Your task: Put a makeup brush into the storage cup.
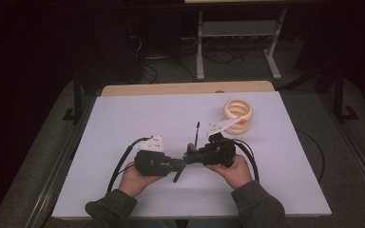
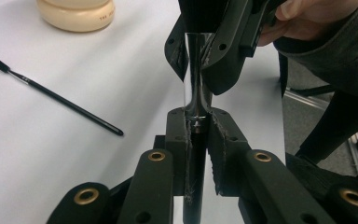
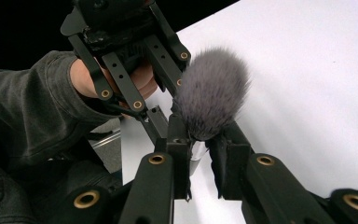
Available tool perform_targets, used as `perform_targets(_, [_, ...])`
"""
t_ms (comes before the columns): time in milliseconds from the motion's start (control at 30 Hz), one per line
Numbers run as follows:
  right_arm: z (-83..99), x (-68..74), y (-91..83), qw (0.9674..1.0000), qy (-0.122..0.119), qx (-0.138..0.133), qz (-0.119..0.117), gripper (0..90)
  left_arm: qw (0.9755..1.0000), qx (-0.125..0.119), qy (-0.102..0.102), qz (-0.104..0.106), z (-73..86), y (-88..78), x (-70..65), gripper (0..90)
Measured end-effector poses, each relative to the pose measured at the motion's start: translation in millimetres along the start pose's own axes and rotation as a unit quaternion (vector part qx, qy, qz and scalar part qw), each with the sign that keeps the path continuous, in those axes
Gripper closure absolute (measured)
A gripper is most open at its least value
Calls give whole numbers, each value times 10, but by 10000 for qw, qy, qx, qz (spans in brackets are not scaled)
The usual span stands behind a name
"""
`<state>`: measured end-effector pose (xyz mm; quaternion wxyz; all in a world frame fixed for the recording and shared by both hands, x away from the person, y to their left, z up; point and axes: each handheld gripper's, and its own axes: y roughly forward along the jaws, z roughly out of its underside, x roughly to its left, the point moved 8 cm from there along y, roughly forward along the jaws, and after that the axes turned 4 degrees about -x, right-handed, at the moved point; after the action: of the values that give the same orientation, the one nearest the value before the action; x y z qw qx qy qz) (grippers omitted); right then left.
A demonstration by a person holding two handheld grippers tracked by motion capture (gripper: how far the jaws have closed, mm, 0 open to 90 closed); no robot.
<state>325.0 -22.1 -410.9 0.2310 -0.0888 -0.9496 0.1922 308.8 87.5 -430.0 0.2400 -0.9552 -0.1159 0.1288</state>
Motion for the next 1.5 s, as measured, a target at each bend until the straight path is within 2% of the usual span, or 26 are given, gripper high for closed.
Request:
perform_targets(200, [15, 13, -27, 9998, -113, 96, 158, 771, 9996, 149, 60, -227, 97, -40, 25, 695])
perform_targets(367, [7, -15, -102, 9995, -95, 98, 278, 772, 9994, 124, -43, -318, 207, -110, 37, 669])
perform_targets(467, [18, -49, -146, 9990, -103, 168, 408, 772, 9992, 141, -16, -384, 251, -148, 28, 661])
perform_targets(633, [18, -94, -232, 9984, -119, 129, 546, 772, 9985, 287, 46, -468, 333, -177, 17, 649])
perform_targets(767, [-11, -123, -318, 9979, -58, 64, 642, 773, 9982, 268, 70, -526, 349, -232, 27, 637])
perform_targets(900, [-46, -163, -399, 9972, -74, 51, 749, 773, 9980, 228, 12, -590, 362, -287, 41, 627])
perform_targets(1067, [-131, -195, -536, 9957, -52, 9, 921, 773, 9971, 300, 101, -695, 385, -311, 70, 611])
perform_targets(1300, [-266, -257, -728, 9932, -67, -106, 1153, 773, 9963, 281, 65, -806, 400, -347, 105, 583])
perform_targets(1500, [-301, -312, -804, 9916, -65, -80, 1291, 773, 9957, 311, 9, -869, 410, -371, 133, 557])
